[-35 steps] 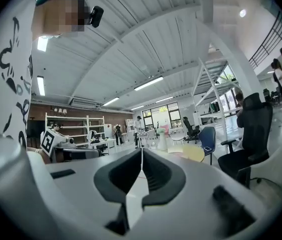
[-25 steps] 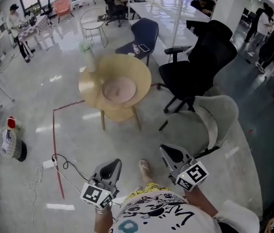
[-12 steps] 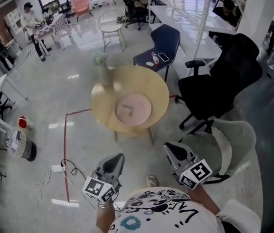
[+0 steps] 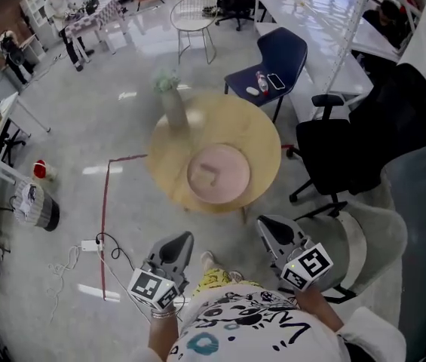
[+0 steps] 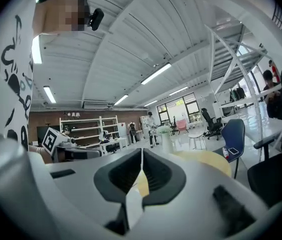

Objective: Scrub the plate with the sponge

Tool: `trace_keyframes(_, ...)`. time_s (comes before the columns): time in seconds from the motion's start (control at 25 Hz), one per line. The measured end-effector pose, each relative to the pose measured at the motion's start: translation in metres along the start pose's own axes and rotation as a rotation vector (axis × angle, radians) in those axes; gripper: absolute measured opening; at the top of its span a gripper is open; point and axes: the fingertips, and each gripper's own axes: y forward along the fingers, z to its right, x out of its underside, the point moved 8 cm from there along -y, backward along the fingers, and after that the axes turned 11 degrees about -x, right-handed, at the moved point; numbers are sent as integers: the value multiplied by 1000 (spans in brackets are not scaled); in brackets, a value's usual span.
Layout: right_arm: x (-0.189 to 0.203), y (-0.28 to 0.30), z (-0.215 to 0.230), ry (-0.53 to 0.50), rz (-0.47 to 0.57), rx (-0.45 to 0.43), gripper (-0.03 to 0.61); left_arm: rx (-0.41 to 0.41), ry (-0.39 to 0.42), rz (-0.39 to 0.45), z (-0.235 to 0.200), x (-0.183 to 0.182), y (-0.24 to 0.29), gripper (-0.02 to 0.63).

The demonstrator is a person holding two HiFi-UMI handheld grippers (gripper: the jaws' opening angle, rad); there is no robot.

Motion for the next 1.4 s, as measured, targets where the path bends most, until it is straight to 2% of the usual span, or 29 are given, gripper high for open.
trace_keyframes(0.28, 1, 56, 47, 1, -26, -9, 28, 5, 3, -30, -51, -4, 60, 15)
trace_keyframes(0.52, -7, 113, 81, -23, -61, 17, 28, 95, 57, -52, -98, -29, 118, 15)
trace_keyframes(0.68, -9, 150, 102, -40, -113, 43, 28, 160, 81, -129, -127, -28, 160, 15)
trace_keyframes(0.88, -1, 187, 120, -50, -196, 70, 29, 216, -3, -249, -159, -14, 200, 15)
trace_keyframes(1.16, 19, 218, 139, -69, -335, 28, 33, 152, -21, -369, -192, 20, 234, 17)
trace_keyframes(1.2, 24, 222, 141, -76, -361, 19, 44, 141, -29, -390, -195, 28, 238, 18)
trace_keyframes(1.28, 38, 231, 143, -64, -420, -27, 114, 114, -35, -438, -202, 45, 246, 18)
trace_keyframes(1.4, 69, 249, 145, -37, -528, -110, 153, 66, -29, -524, -212, 76, 256, 18)
